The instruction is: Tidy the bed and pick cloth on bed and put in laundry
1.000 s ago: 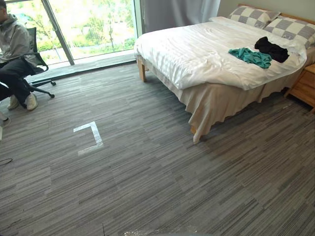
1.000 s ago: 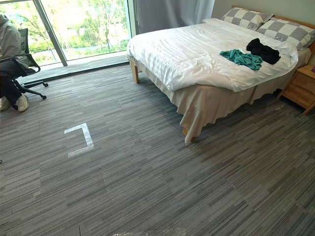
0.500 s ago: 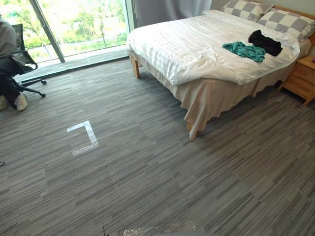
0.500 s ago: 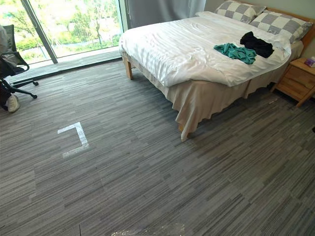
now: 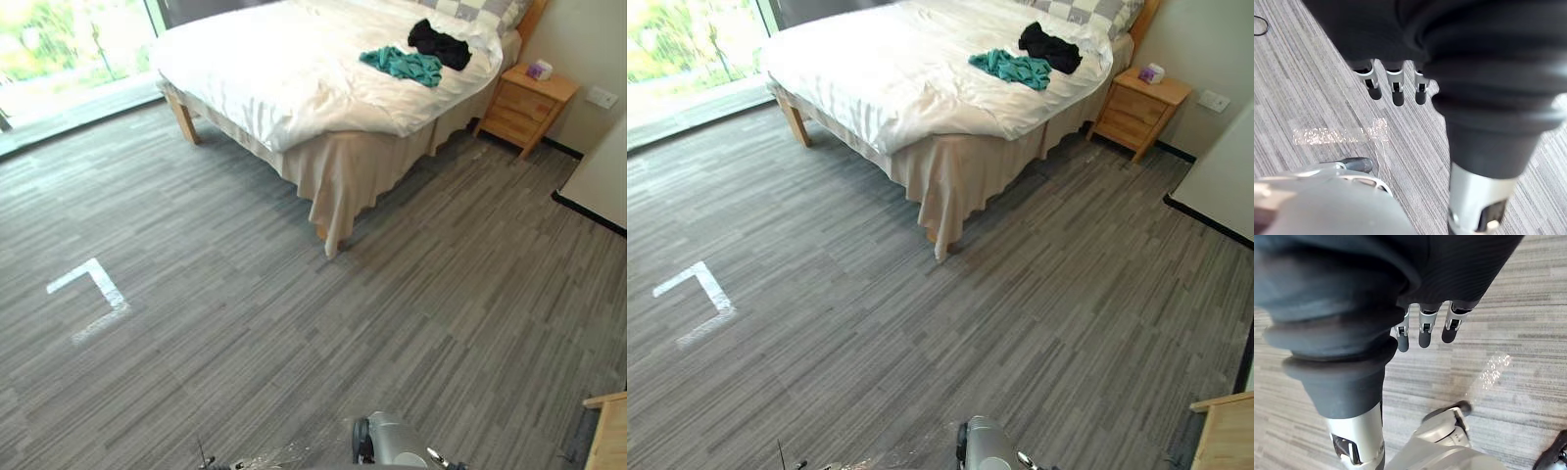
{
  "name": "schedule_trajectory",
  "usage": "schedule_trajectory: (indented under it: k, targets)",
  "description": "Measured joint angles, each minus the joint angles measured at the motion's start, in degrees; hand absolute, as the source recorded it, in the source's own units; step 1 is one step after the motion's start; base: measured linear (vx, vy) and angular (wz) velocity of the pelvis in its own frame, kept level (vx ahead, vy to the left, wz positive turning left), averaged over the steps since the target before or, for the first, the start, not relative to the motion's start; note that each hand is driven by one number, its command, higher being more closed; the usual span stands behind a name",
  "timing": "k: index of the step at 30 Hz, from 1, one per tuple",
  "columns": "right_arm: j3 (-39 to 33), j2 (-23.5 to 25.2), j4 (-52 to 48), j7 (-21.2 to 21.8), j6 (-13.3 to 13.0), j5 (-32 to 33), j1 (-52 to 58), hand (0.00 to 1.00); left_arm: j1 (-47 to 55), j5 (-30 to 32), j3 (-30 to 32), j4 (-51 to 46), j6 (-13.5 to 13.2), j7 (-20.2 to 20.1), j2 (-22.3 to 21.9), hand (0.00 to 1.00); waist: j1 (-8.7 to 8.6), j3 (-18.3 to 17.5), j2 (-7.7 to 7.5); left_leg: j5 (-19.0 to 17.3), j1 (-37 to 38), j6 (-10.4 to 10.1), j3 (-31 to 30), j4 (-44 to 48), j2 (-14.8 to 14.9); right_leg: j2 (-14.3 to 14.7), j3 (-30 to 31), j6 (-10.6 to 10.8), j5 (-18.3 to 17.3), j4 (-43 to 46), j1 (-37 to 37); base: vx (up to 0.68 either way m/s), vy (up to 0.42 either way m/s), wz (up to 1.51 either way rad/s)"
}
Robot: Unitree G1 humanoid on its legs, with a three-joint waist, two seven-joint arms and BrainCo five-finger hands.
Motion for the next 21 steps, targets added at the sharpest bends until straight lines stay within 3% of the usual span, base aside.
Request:
schedule_trajectory:
  k: [2,3,4,5,6,7,8,10,11,13,15,16,17,19,20,21]
  targets:
    - [-0.81,1.20,-0.69,-0.08,0.10,0.24,1.82,0.00,-0.53,0.23,4.52,-0.16,-0.19,-0.02,-2.38,0.00,-0.73,0.06,-0.05,-0.71,4.37,-0.89,1.64,-1.17,1.27,-2.06,-0.61,-0.13,0.69,-1.45,-0.26,0.66,-0.494,0.06]
    - [-1.19,1.01,-2.00,0.20,0.09,0.51,2.67,0.00,-0.77,0.69,7.65,-0.47,-0.43,-0.08,-4.35,0.00,-0.77,0.53,0.91,-0.16,7.54,-1.47,2.50,-0.25,3.35,-1.41,-1.63,-1.73,7.33,5.22,-1.06,0.49,-0.402,-0.12]
    - [-1.48,0.55,-2.43,0.49,-0.19,0.51,2.67,0.00,-0.90,0.69,8.76,-0.69,-0.59,-0.20,-5.83,0.00,-1.17,0.55,2.30,0.93,7.50,-2.35,2.70,1.55,5.15,-0.51,-2.34,-2.64,6.00,9.84,-2.50,0.59,-0.565,-0.30]
    - [-1.45,0.15,-3.09,0.56,-0.48,0.17,2.46,0.00,-0.88,0.85,9.74,-2.00,-0.82,-0.35,-8.06,0.00,-1.23,0.41,3.31,5.30,6.20,-1.74,2.96,6.50,7.74,1.10,-2.94,-4.51,0.74,16.06,-4.17,0.58,-0.636,-0.26]
    - [-1.45,0.23,-4.48,0.49,-0.46,0.07,2.65,0.00,-0.94,0.91,11.48,-3.75,-1.27,-0.44,-8.75,0.00,-1.27,0.15,3.54,11.05,2.89,0.77,1.69,13.31,10.04,2.62,-3.72,-6.27,-3.05,18.44,-4.01,0.61,-0.648,-0.29]
    - [-1.41,0.37,-5.00,0.48,-0.46,0.05,2.64,0.00,-0.97,0.91,12.20,-4.56,-1.31,-0.47,-9.00,0.00,-1.28,0.08,3.50,14.64,0.85,2.91,0.90,17.33,11.30,3.49,-3.78,-7.17,-4.50,18.51,-3.38,0.65,-0.592,-0.27]
    - [-1.31,0.87,-6.45,0.34,-0.46,0.04,2.58,0.00,-1.04,0.60,12.79,-5.85,-1.31,-0.55,-9.12,0.00,-1.04,0.13,3.26,22.27,-3.37,6.59,-0.67,25.21,13.75,5.73,-3.92,-8.66,-6.62,17.50,-1.26,0.67,-0.510,-0.43]
    - [-0.55,1.40,-8.30,-0.12,-0.63,-0.08,1.96,0.00,-1.08,-0.43,12.57,-6.87,-1.40,-0.58,-9.13,0.00,-0.44,0.33,2.89,22.13,-8.82,5.34,-3.26,37.87,15.06,9.37,-3.15,-10.60,-7.53,12.86,4.73,0.65,-0.459,-0.44]
    - [0.82,1.48,-8.81,-0.68,-0.72,-0.06,1.35,0.00,-1.09,-1.61,11.90,-7.95,-1.60,-0.39,-9.08,0.00,-0.25,0.33,1.61,18.36,-12.32,0.98,-6.15,44.38,13.25,10.69,-2.75,-11.00,-7.41,8.62,9.80,0.59,-0.378,-0.29]
    - [3.56,1.28,-8.77,-0.94,-0.67,-0.51,0.28,0.00,-1.26,-3.00,8.61,-9.37,-2.48,-0.04,-8.93,0.00,1.32,-0.31,-0.22,11.72,-18.53,-1.97,-6.56,50.46,8.31,12.13,-0.77,-11.85,-6.79,1.39,17.43,0.59,-0.345,-0.36]
    - [4.40,1.30,-7.95,-0.92,-0.53,-0.58,-2.30,0.00,-1.70,-3.44,7.00,-10.32,-2.86,0.00,-8.86,0.00,2.43,-0.37,-0.91,4.94,-23.10,-1.25,-4.98,50.27,3.79,13.03,0.80,-11.87,-6.69,-2.28,22.69,0.49,-0.236,-0.49]
    - [5.14,1.40,-7.15,-0.90,-0.53,-0.81,-4.14,0.00,-2.25,-3.71,5.91,-10.81,-3.17,0.04,-9.27,0.00,3.47,-0.36,-1.07,1.76,-25.49,0.08,-3.15,47.38,1.04,13.52,1.83,-11.81,-6.73,-4.15,25.72,0.46,-0.198,-0.54]
    - [5.40,1.57,-7.09,-0.86,-0.53,-1.12,-4.92,0.00,-2.53,-3.85,5.43,-10.81,-3.23,0.02,-9.30,0.00,3.97,-0.34,-1.05,1.17,-26.85,1.07,-1.94,45.21,-0.12,13.81,2.47,-11.72,-6.79,-5.29,27.29,0.44,-0.151,-0.51]
    - [6.32,1.85,-6.85,-0.77,-0.60,-2.32,-7.64,0.00,-2.95,-3.91,3.98,-10.70,-3.66,0.01,-9.26,0.00,4.41,-0.41,-0.88,1.51,-31.34,1.92,1.78,30.91,-5.15,14.30,3.63,-10.62,-8.20,-9.88,32.94,0.43,-0.089,-0.31]
    - [6.53,1.63,-6.66,-0.72,-0.65,-2.46,-8.12,0.00,-2.99,-3.90,3.50,-10.55,-3.77,0.00,-9.16,0.00,4.49,-0.46,-0.64,2.02,-32.15,2.16,2.94,26.37,-6.23,14.48,3.99,-10.93,-8.82,-10.76,33.99,0.50,-0.017,-0.23]
    - [6.66,1.33,-6.10,-0.76,-0.66,-2.82,-8.74,0.00,-3.19,-3.90,2.33,-9.83,-3.77,-0.02,-8.60,0.00,4.81,-0.71,0.68,4.21,-33.68,3.93,5.94,19.85,-6.97,15.46,4.34,-11.05,-10.20,-11.64,35.72,0.54,0.045,-0.25]
